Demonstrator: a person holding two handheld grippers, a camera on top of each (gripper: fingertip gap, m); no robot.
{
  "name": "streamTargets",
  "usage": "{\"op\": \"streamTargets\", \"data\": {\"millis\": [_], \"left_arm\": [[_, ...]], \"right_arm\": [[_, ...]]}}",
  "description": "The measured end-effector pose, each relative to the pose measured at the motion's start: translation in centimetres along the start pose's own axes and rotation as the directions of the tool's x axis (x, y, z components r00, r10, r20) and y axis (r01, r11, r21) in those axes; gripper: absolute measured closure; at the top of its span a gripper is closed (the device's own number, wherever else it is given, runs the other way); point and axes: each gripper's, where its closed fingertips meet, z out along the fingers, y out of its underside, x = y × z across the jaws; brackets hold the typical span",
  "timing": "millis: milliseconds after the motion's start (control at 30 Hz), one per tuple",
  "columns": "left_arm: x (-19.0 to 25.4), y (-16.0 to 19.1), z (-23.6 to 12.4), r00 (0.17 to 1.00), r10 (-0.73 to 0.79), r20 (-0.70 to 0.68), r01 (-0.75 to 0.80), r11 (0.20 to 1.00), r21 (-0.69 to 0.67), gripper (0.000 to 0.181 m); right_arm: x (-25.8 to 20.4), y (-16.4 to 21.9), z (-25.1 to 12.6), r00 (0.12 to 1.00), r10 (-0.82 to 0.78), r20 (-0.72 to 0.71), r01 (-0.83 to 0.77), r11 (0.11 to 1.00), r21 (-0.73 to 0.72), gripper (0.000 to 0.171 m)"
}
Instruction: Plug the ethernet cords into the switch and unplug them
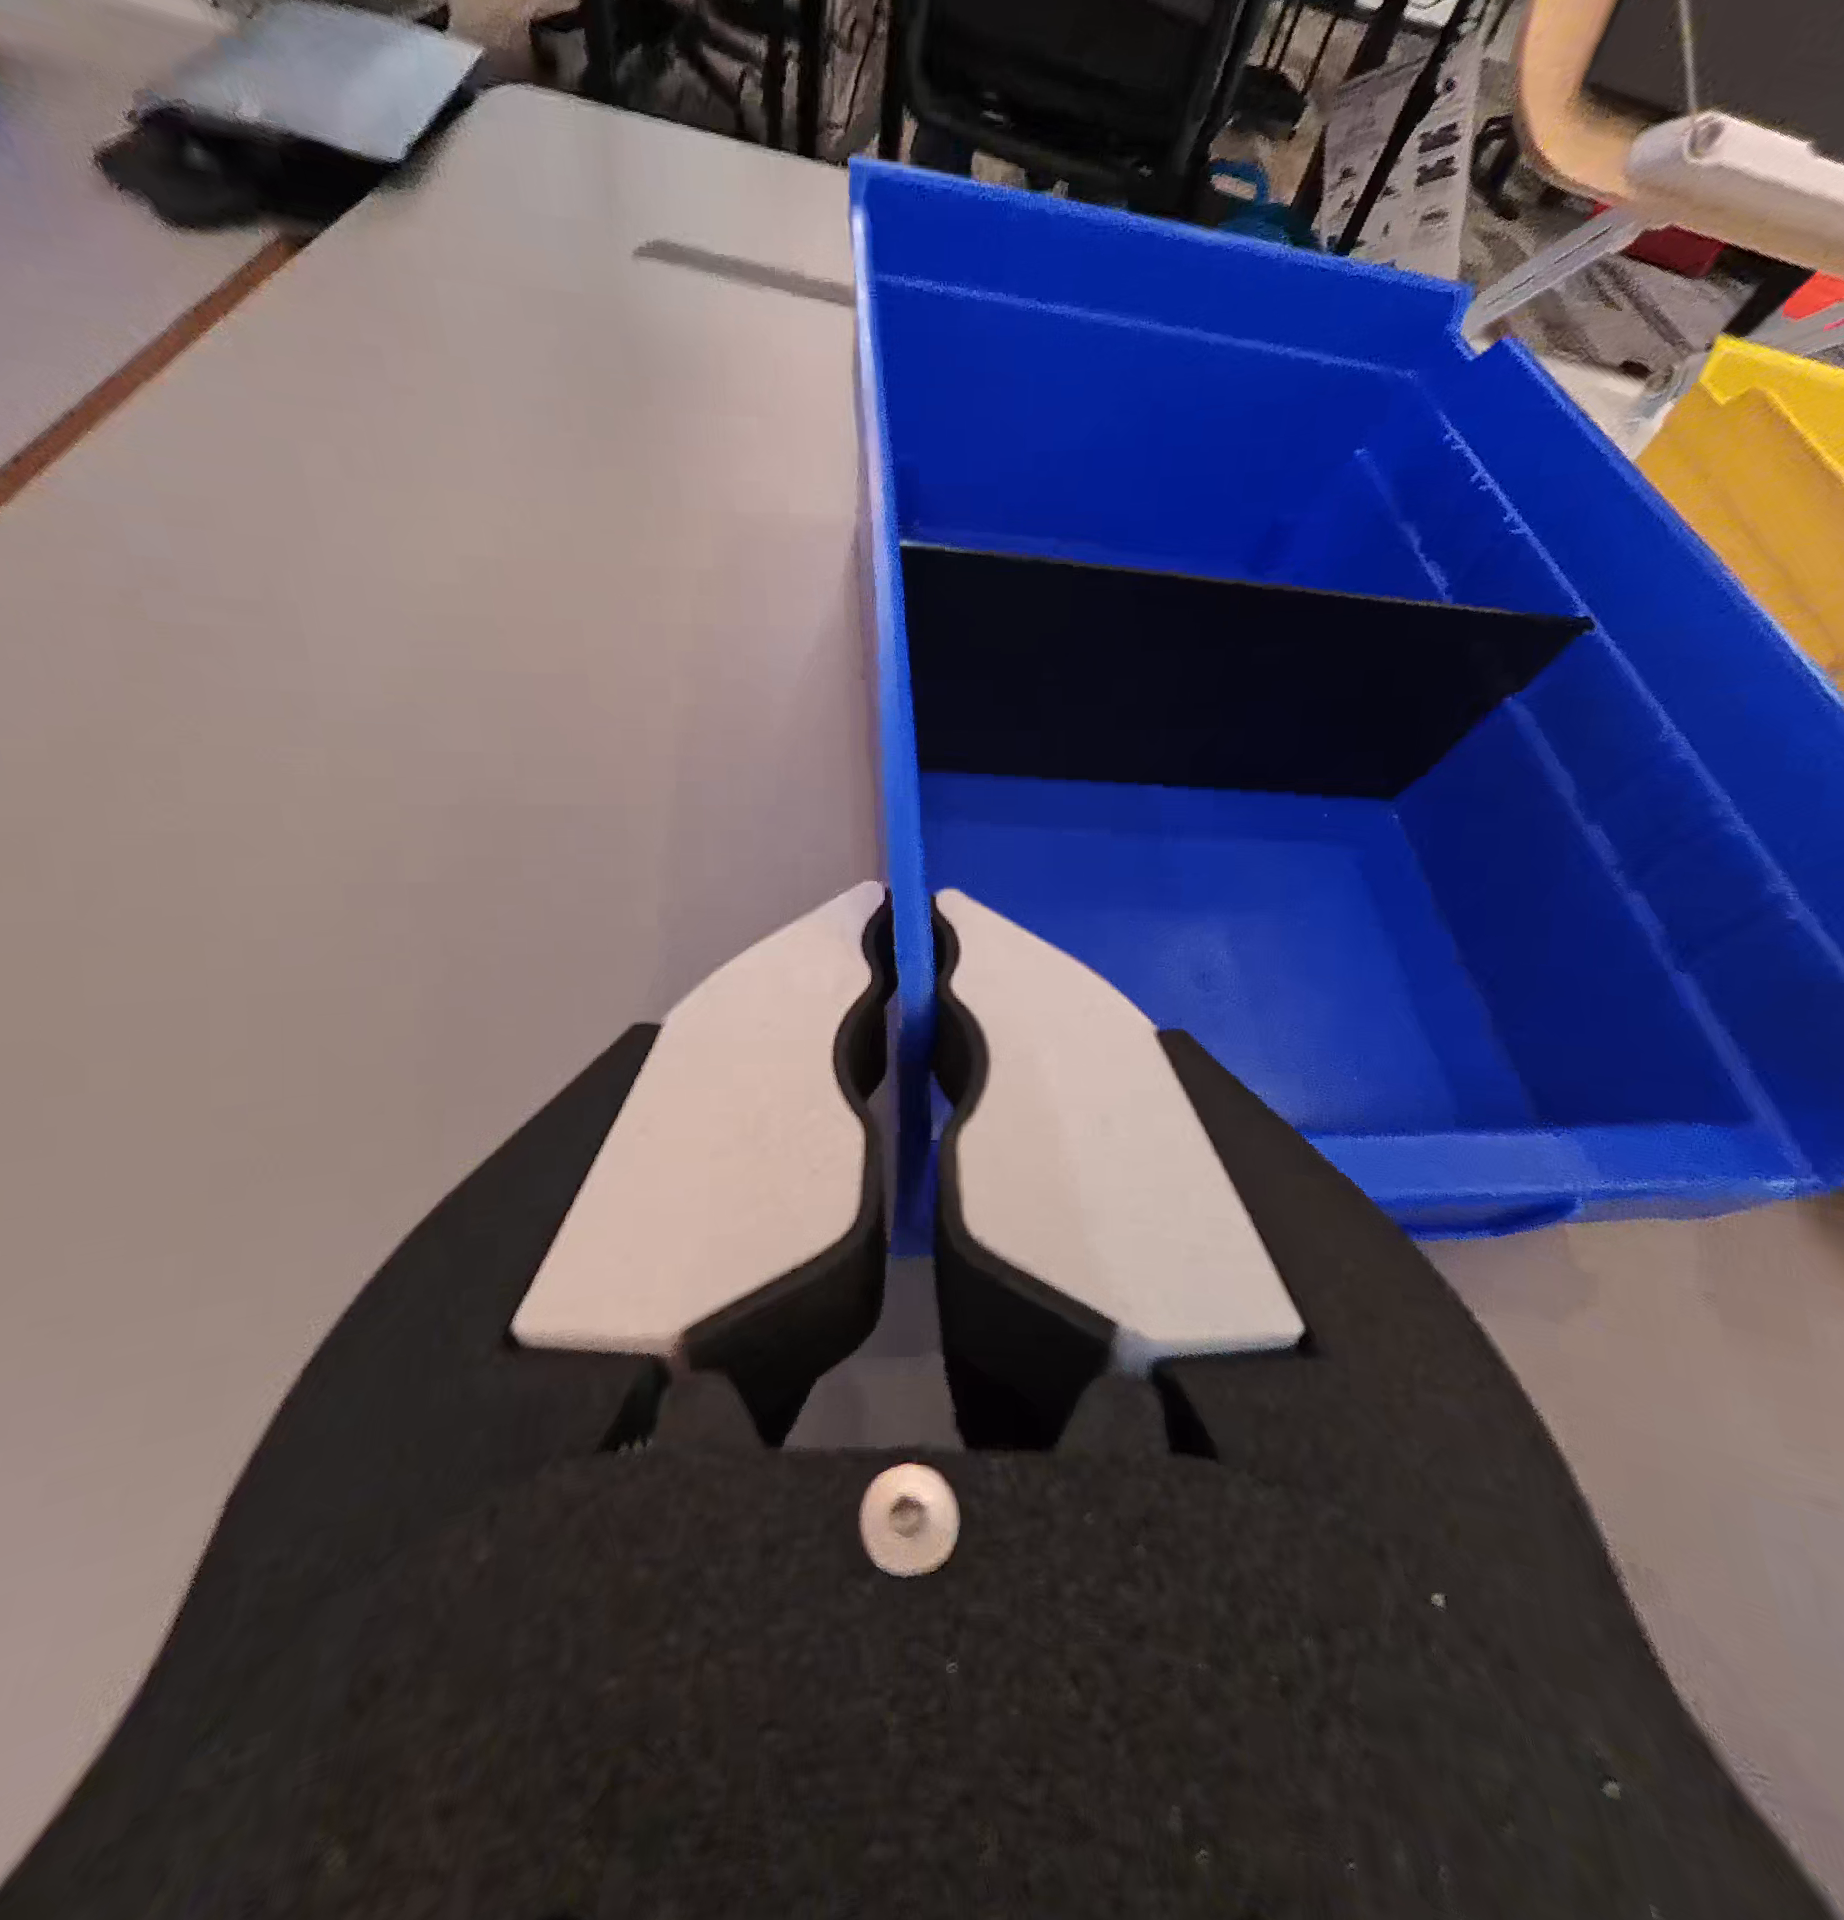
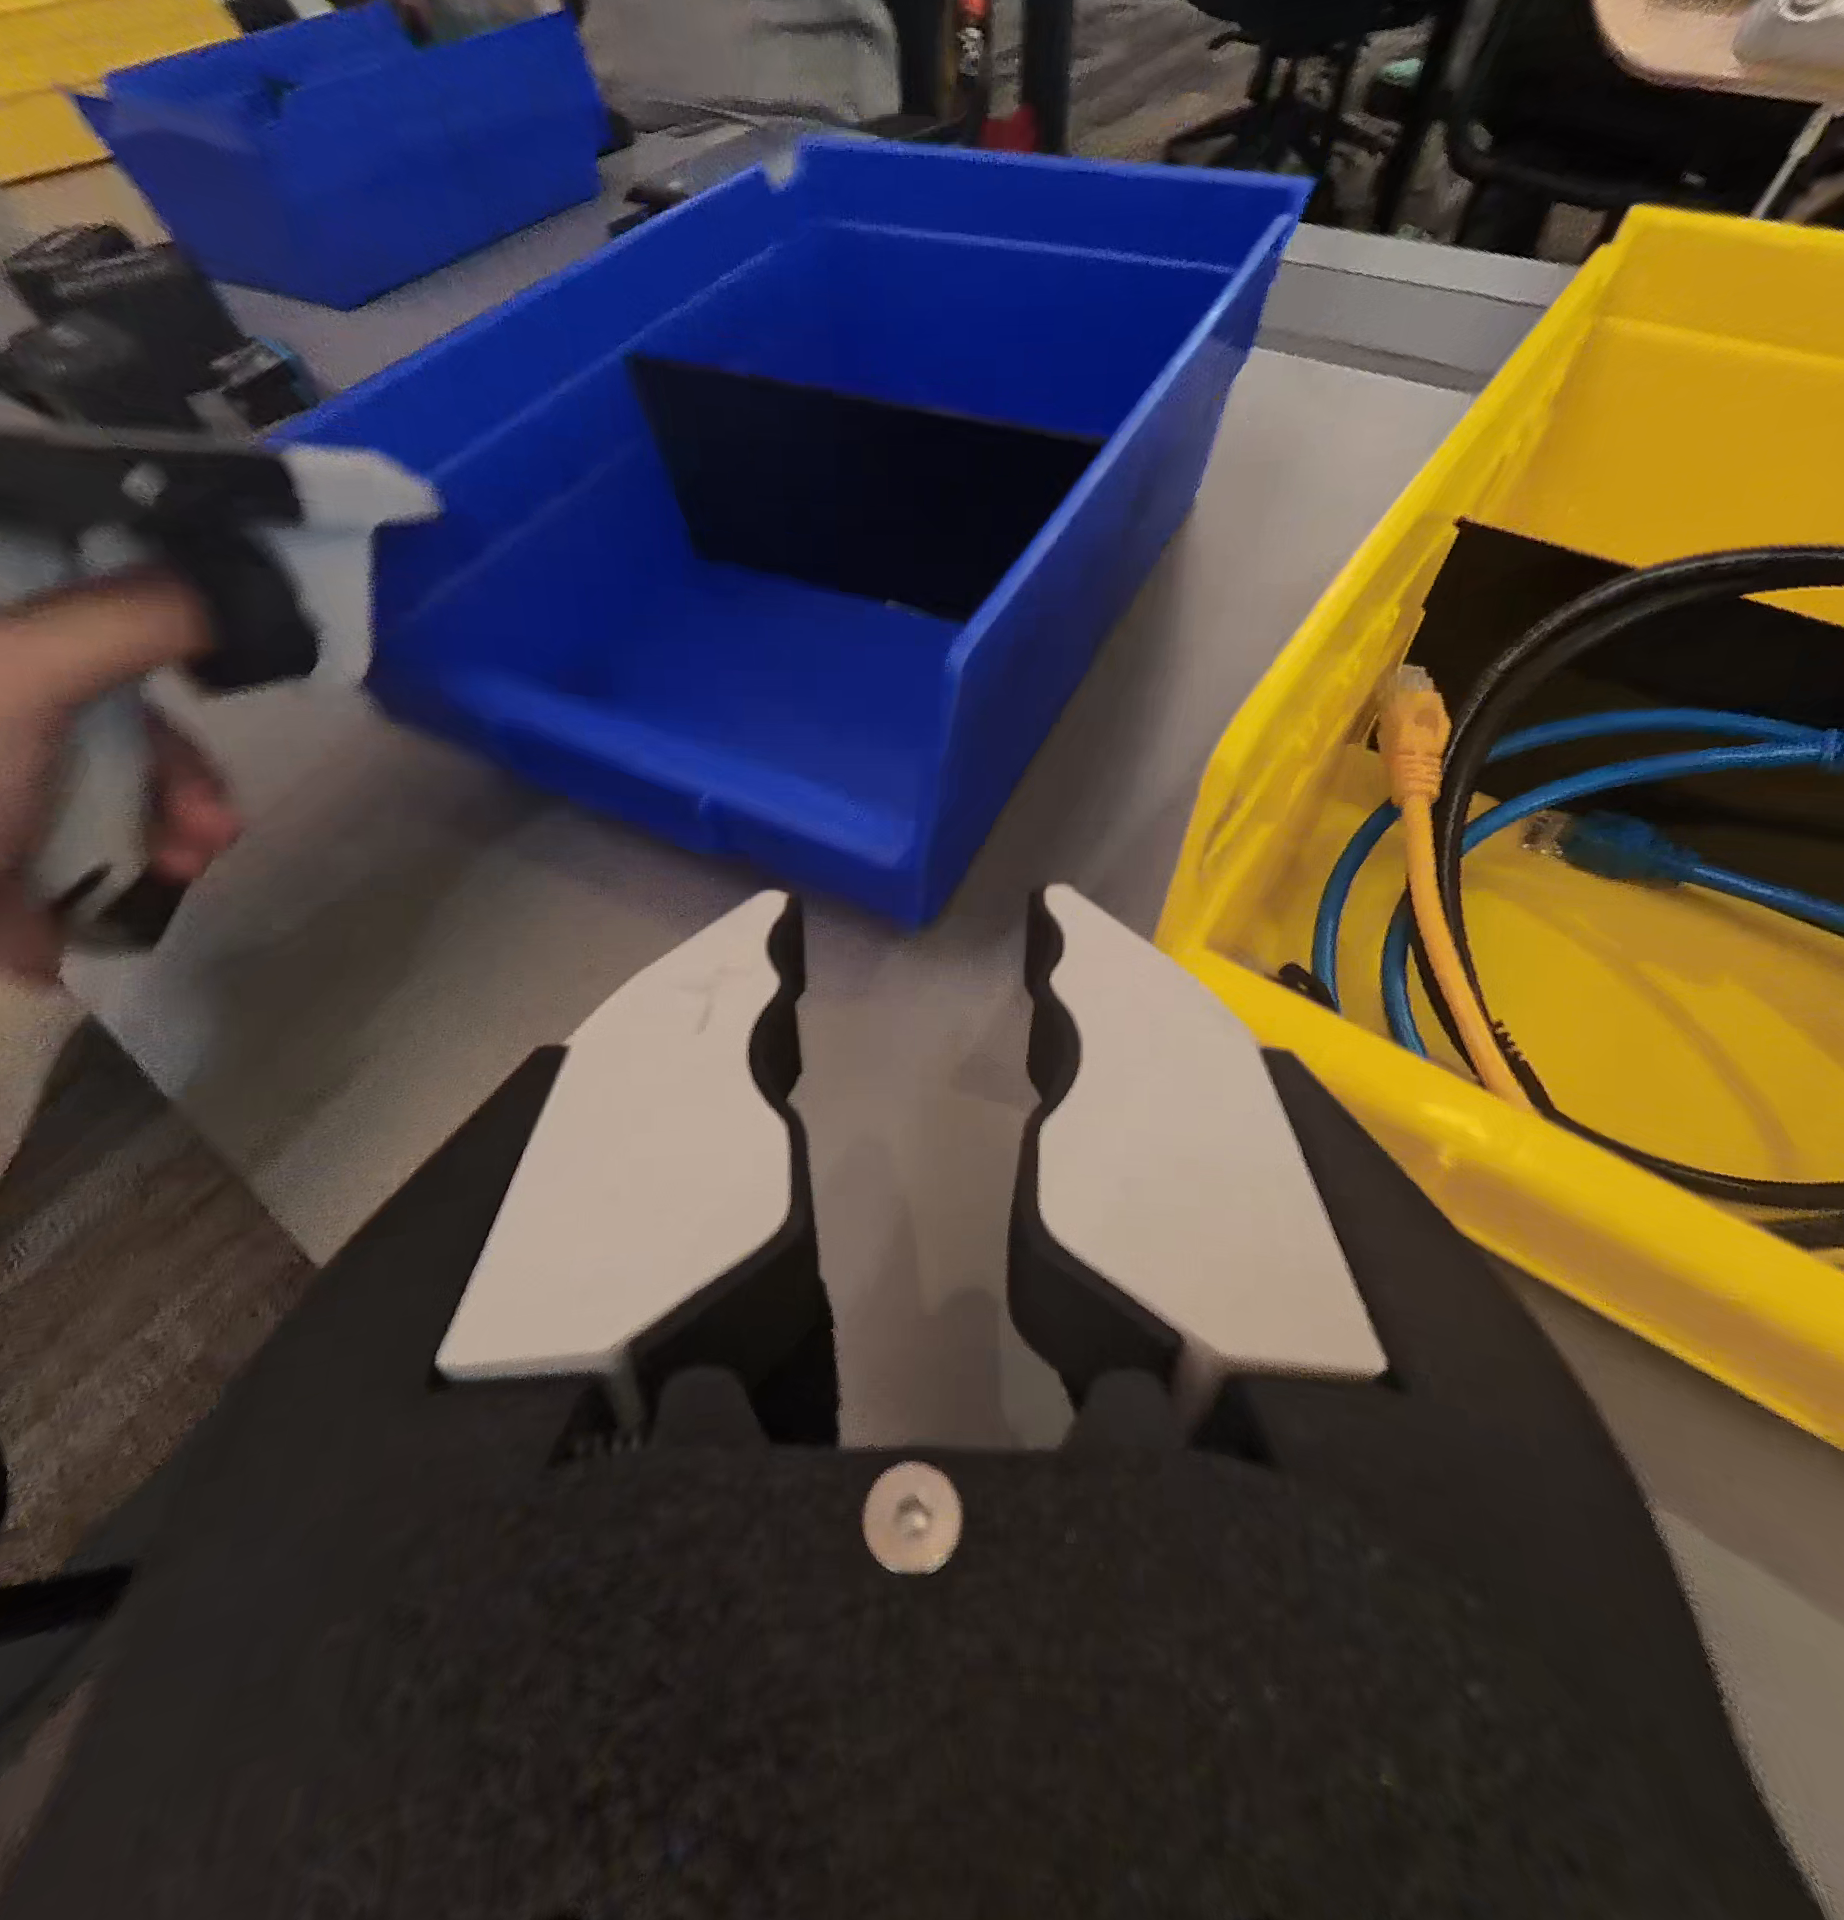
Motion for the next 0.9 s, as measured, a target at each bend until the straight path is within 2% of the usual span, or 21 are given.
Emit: {"op": "streamTargets", "data": {"millis": [100,167,233,267,300,333,367,533,633,767,900], "left_arm": [[0.5,1.2,-2.2,1.000,0.009,0.013,-0.009,1.000,-0.009,0.178],[0.9,1.8,-2.5,1.000,0.013,0.007,-0.013,0.999,-0.032,0.177],[1.4,3.2,-2.0,1.000,-0.006,-0.026,0.004,0.994,-0.105,0.169],[2.1,4.1,-1.6,0.995,-0.059,-0.075,0.047,0.988,-0.150,0.164],[2.6,4.7,-1.2,0.984,-0.136,-0.116,0.114,0.976,-0.183,0.157],[2.8,4.8,-0.9,0.969,-0.202,-0.144,0.175,0.967,-0.184,0.155],[2.5,4.6,-0.7,0.962,-0.230,-0.151,0.204,0.964,-0.169,0.162],[0.4,3.3,-0.6,0.998,-0.052,-0.027,0.048,0.990,-0.136,0.176],[0.0,3.4,-1.0,1.000,-0.025,-0.008,0.023,0.989,-0.143,0.177],[1.0,1.2,-3.2,1.000,0.018,-0.011,-0.019,0.999,-0.036,0.176],[3.3,-2.7,-6.3,0.997,0.071,0.014,-0.072,0.987,0.146,0.177]], "right_arm": [[-1.2,-0.8,1.4,0.999,0.048,0.023,-0.048,0.999,-0.010,0.128],[-1.0,-0.3,2.7,0.999,0.047,-0.018,-0.048,0.997,-0.056,0.124],[-0.2,0.7,4.0,0.994,0.048,-0.101,-0.060,0.991,-0.118,0.136],[0.4,1.1,4.6,0.987,0.046,-0.153,-0.067,0.988,-0.140,0.146],[0.9,1.2,5.0,0.980,0.038,-0.197,-0.068,0.986,-0.150,0.148],[1.6,1.1,5.2,0.969,0.016,-0.245,-0.054,0.987,-0.151,0.155],[2.2,1.0,5.3,0.958,-0.004,-0.287,-0.042,0.987,-0.154,0.165],[1.3,0.4,6.3,0.947,-0.089,-0.309,0.050,0.990,-0.134,0.166],[1.0,0.3,6.4,0.955,-0.053,-0.292,0.026,0.995,-0.095,0.166],[1.1,-1.5,5.1,0.957,-0.040,-0.289,0.038,0.999,-0.013,0.167],[1.9,-6.8,1.5,0.942,-0.034,-0.335,0.089,0.985,0.149,0.168]]}}
